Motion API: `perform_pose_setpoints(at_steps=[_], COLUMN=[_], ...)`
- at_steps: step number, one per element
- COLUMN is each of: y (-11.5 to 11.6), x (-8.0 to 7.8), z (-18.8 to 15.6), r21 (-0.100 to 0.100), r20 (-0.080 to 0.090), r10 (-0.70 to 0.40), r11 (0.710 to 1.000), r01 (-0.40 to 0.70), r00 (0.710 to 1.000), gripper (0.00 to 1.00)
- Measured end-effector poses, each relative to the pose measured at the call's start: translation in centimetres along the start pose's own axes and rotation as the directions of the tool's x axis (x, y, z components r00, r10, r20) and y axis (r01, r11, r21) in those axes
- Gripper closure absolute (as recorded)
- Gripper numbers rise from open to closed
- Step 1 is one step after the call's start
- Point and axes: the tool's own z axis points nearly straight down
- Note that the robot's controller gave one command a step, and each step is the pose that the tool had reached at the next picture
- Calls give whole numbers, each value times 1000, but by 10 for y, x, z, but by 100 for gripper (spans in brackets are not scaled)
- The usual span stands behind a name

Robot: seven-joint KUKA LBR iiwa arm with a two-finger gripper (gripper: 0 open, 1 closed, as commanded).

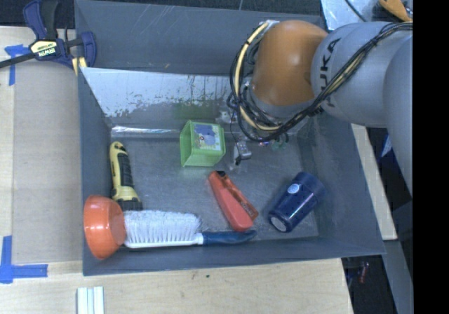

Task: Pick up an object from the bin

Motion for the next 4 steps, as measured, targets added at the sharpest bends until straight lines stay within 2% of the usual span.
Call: perform_pose_setpoints(at_steps=[1, 2, 3, 4], y=[29, 73, 73, 72], x=[-2, -11, -11, -13], z=[28, 27, 27, -19], r21=[2, -2, -2, -2], r20=[-10, 8, 8, 13], r10=[301, 9, 10, 12], r11=[954, 1000, 1000, 1000], r01=[-301, -9, -10, -12], r00=[954, 1000, 1000, 1000], gripper=[0, 100, 100, 100])
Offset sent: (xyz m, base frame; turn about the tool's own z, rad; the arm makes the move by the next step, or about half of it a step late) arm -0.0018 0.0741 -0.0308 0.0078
